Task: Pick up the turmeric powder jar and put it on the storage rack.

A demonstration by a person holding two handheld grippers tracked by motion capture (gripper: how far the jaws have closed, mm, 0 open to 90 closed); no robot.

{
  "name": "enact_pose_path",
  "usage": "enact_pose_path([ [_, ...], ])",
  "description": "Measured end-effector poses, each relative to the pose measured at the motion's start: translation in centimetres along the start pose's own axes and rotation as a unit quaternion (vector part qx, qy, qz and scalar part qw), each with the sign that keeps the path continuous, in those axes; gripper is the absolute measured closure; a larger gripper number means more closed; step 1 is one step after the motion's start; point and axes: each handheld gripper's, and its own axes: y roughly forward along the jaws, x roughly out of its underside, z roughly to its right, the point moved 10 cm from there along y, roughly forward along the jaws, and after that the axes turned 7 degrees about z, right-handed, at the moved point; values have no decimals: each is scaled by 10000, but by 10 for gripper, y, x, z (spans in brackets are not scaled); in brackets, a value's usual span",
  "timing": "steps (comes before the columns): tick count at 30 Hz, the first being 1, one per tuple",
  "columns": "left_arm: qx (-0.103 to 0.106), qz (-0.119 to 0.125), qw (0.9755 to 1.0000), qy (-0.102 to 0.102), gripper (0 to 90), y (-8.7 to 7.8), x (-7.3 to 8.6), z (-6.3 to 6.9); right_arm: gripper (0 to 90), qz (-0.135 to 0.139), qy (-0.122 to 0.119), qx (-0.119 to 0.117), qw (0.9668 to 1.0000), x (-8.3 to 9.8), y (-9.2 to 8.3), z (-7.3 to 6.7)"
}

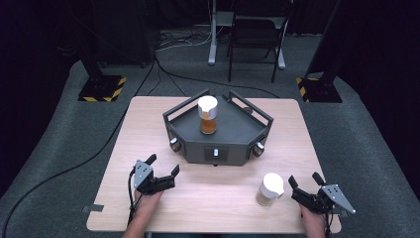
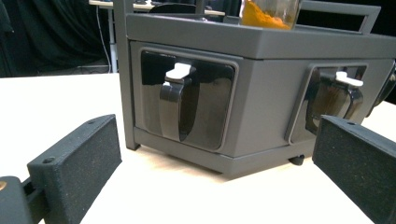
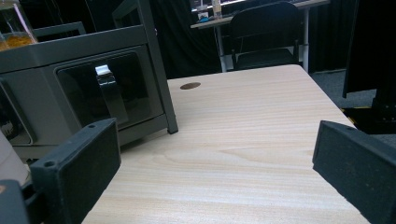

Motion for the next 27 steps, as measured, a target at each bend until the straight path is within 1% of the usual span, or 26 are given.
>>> enact_pose_path([
  [5, 19, -41, 10000, -26, 9, -2, 7, 2, 1, 2, -17, -4, 10000, 0, 0, 0],
  [8, -19, -134, 9999, 81, 9, -5, 11, 4, 1, 11, -28, -4, 10000, 0, 0, 0],
  [11, -27, -170, 9997, 175, 9, -10, 14, 4, 2, 18, -34, 10, 10000, 0, 0, -1],
  [14, -24, -192, 9997, 157, 9, -12, 14, 3, 2, 4, -56, 6, 10000, 0, 0, -1],
  [17, -24, -201, 9996, 181, 10, -11, 15, 4, 2, 8, -66, 14, 10000, 0, 0, -2],
  [21, -38, -187, 9997, 128, 9, -12, 15, 3, 1, 1, -10, -6, 10000, 0, 0, -1],
  [23, -35, -169, 9998, 132, 9, -12, 15, 3, 0, 2, -13, -28, 10000, 0, 1, -1],
  [27, -44, -175, 9998, 128, 9, -12, 15, 3, 0, -27, -71, -56, 10000, 0, 1, -2],
])
